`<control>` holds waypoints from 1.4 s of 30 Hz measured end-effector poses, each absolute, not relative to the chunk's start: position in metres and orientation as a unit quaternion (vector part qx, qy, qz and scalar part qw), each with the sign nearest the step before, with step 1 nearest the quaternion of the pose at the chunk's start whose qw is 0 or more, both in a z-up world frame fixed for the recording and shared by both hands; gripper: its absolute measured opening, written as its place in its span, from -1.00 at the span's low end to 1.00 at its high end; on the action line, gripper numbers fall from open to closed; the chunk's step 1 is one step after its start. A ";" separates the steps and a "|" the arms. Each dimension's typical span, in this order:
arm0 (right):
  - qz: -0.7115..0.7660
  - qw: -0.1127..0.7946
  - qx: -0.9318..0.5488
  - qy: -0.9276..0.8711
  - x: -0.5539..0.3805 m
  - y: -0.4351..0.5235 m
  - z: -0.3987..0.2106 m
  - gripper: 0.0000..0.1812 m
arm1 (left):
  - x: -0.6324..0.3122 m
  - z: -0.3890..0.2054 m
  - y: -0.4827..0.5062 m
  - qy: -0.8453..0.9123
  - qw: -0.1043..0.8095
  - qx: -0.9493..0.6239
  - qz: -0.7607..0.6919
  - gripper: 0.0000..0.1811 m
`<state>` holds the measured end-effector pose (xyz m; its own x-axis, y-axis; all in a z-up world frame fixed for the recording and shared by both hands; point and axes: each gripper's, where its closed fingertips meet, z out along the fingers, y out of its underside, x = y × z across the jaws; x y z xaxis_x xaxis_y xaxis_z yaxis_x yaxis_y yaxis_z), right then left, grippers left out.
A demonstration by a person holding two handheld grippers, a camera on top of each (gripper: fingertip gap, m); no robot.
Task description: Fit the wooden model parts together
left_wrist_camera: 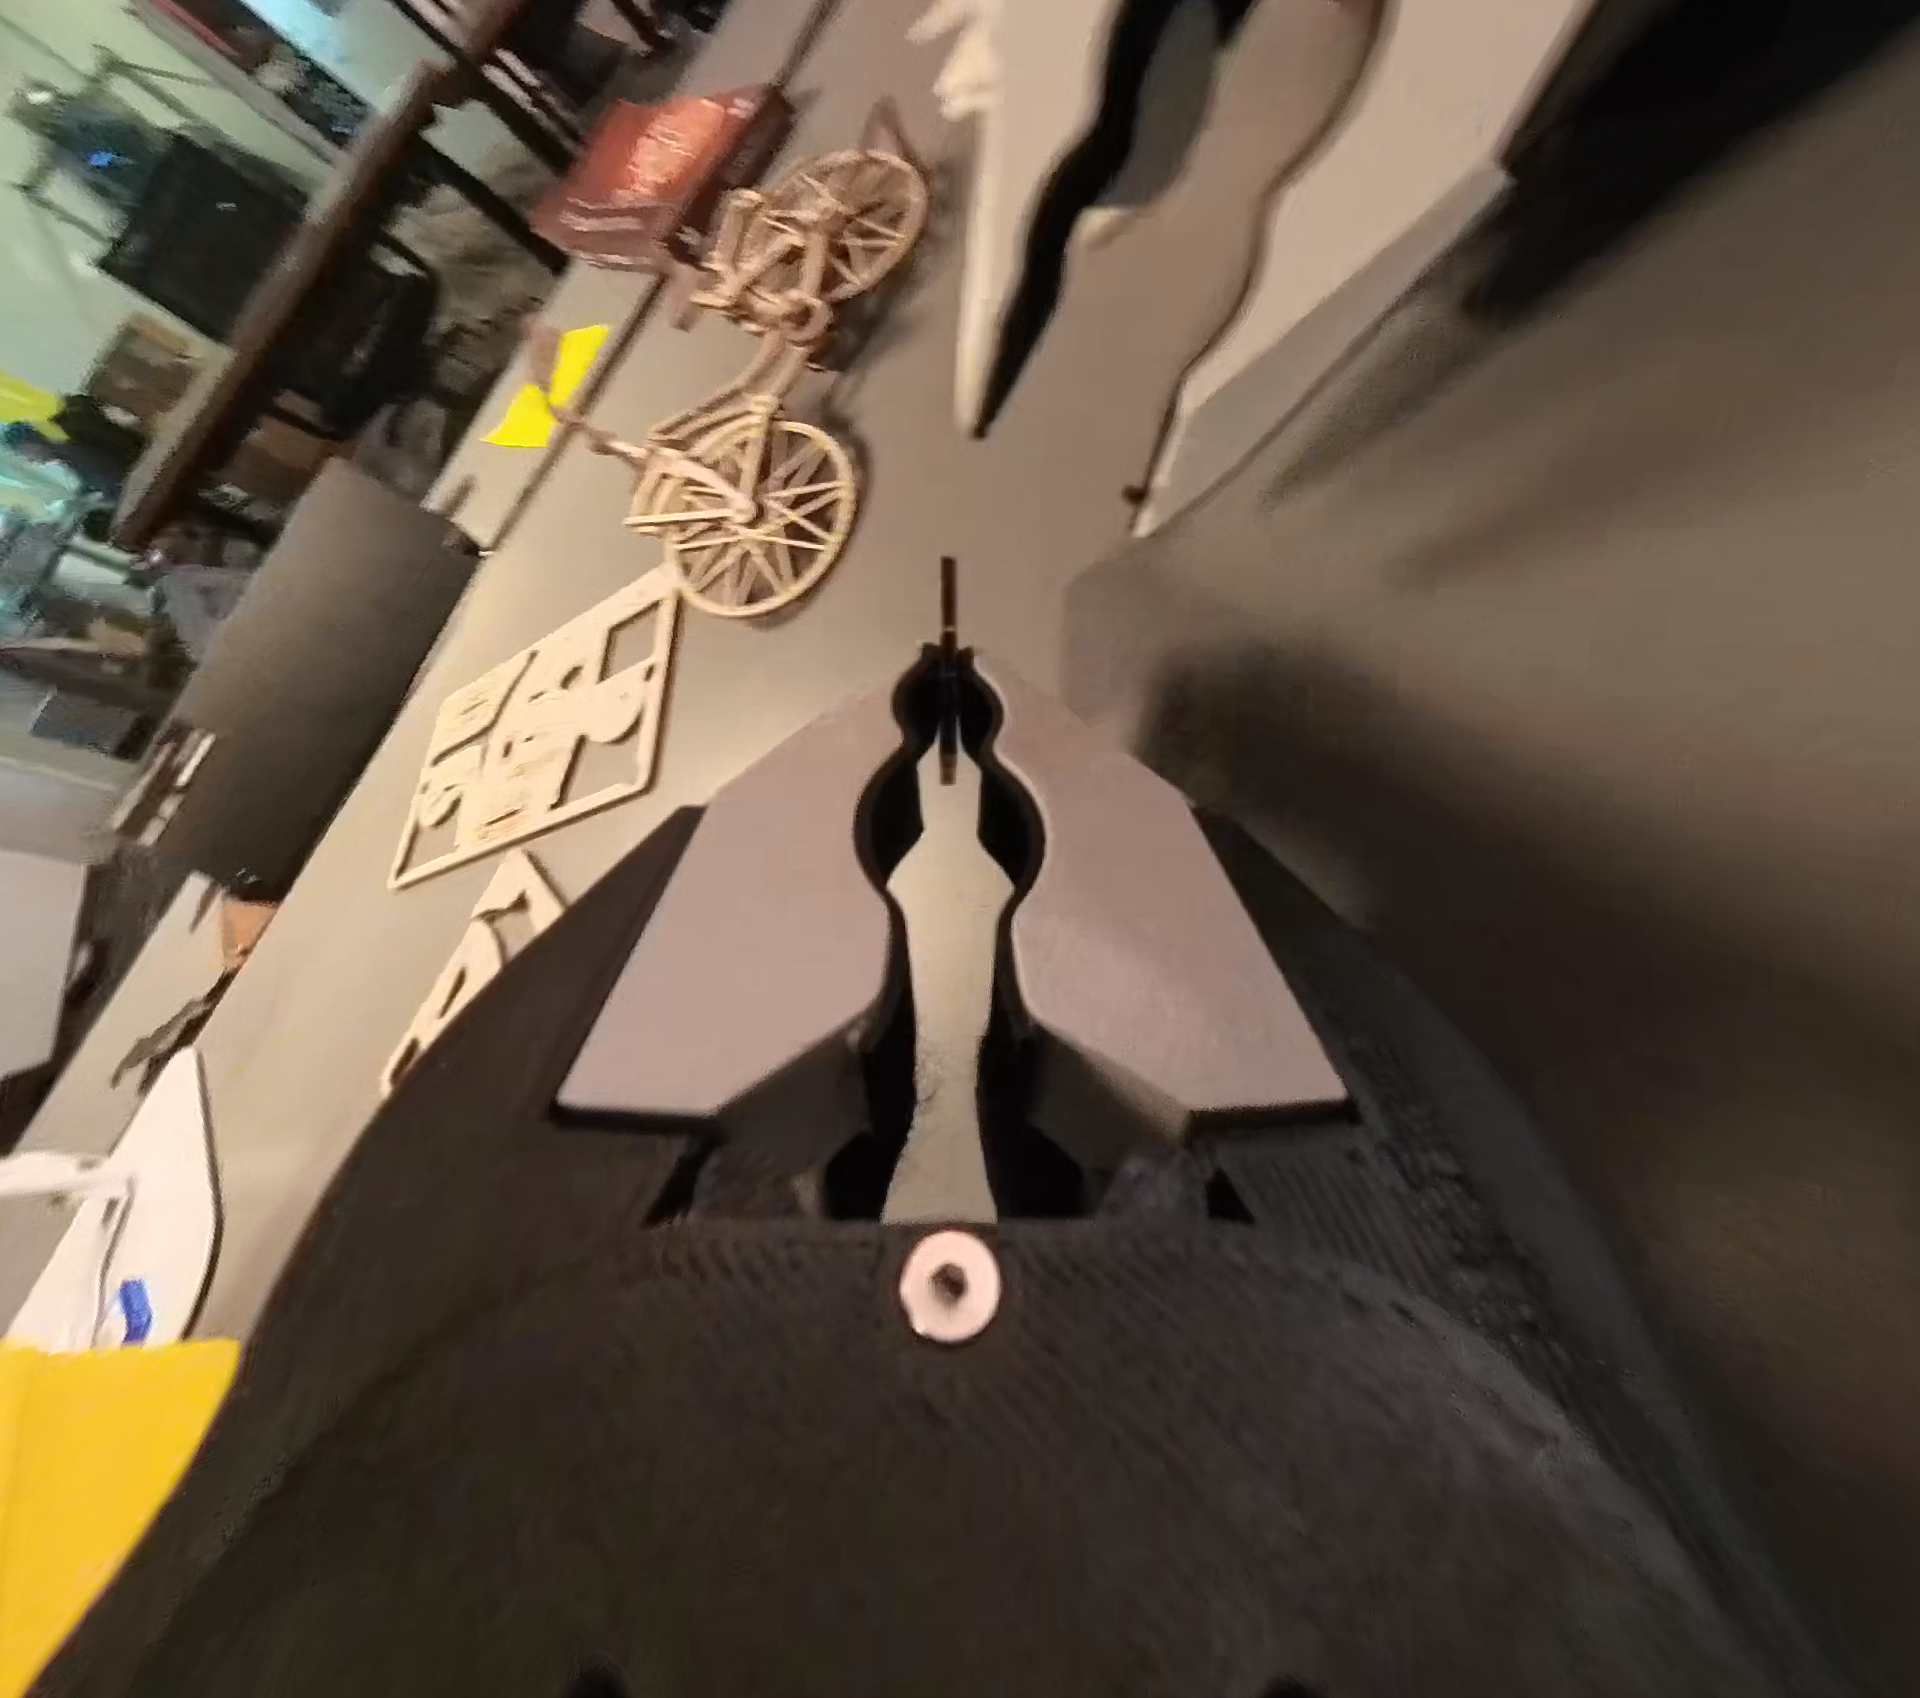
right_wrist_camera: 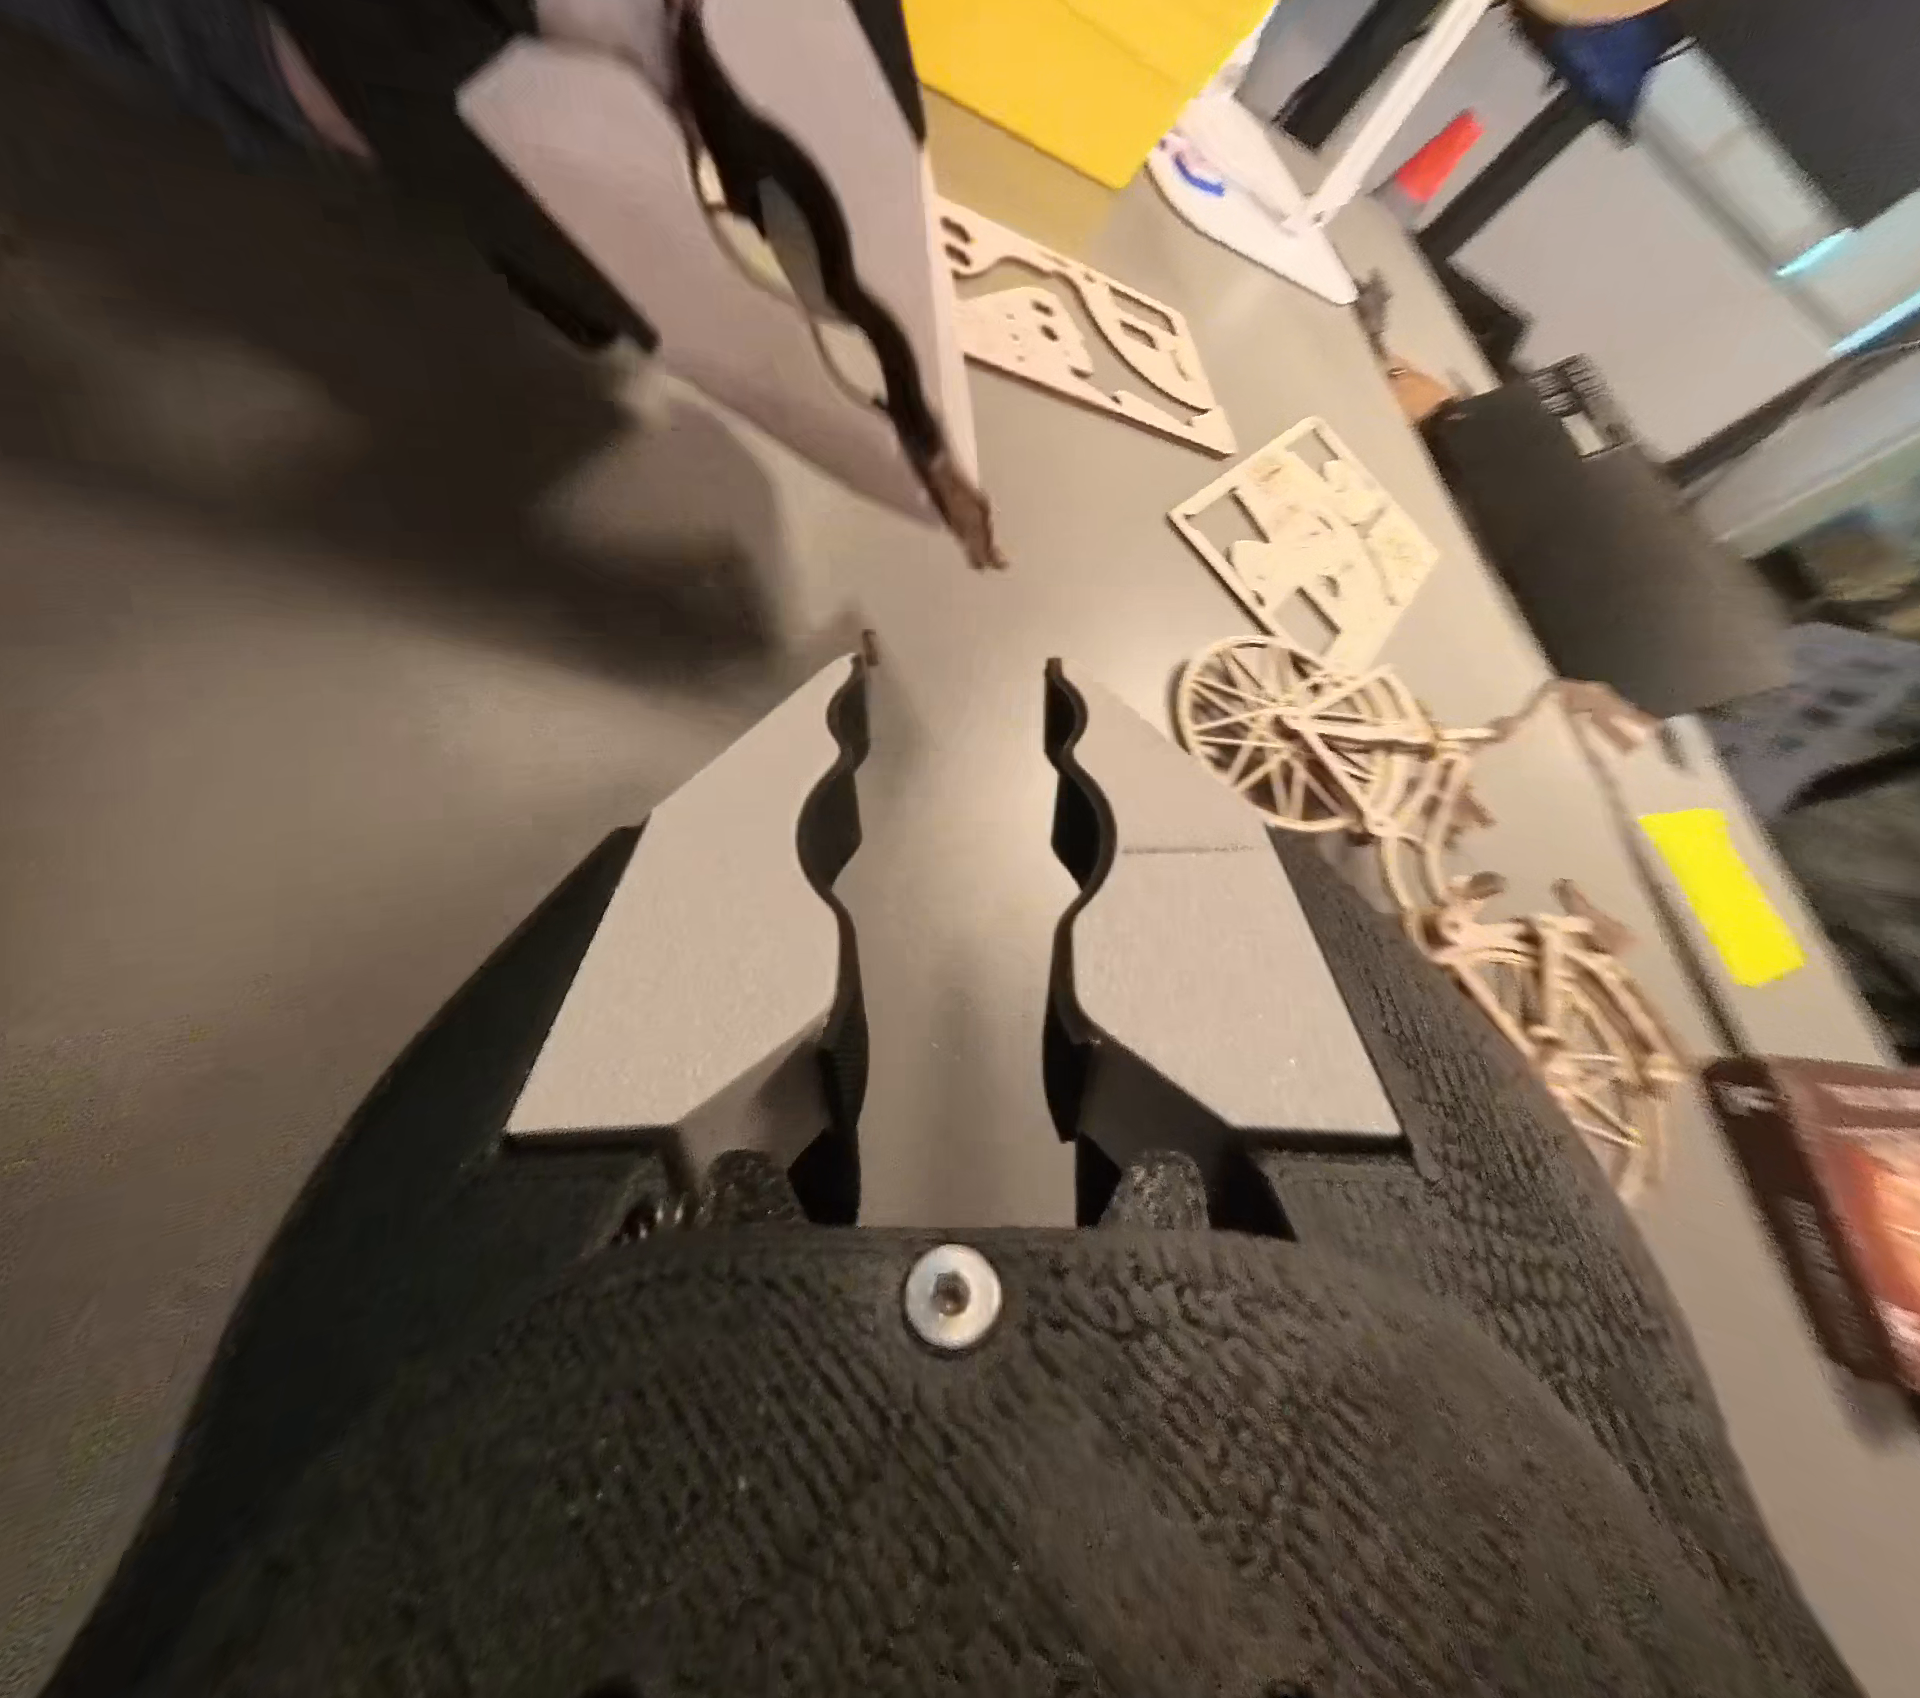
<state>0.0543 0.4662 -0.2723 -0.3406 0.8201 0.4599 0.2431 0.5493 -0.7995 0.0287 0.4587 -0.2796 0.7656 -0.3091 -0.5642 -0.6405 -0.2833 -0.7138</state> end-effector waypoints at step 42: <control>0.352 0.242 -0.449 -0.785 0.071 0.458 -0.307 -0.84 | 0.039 -0.257 0.410 -0.015 0.553 -0.831 -0.057 -0.71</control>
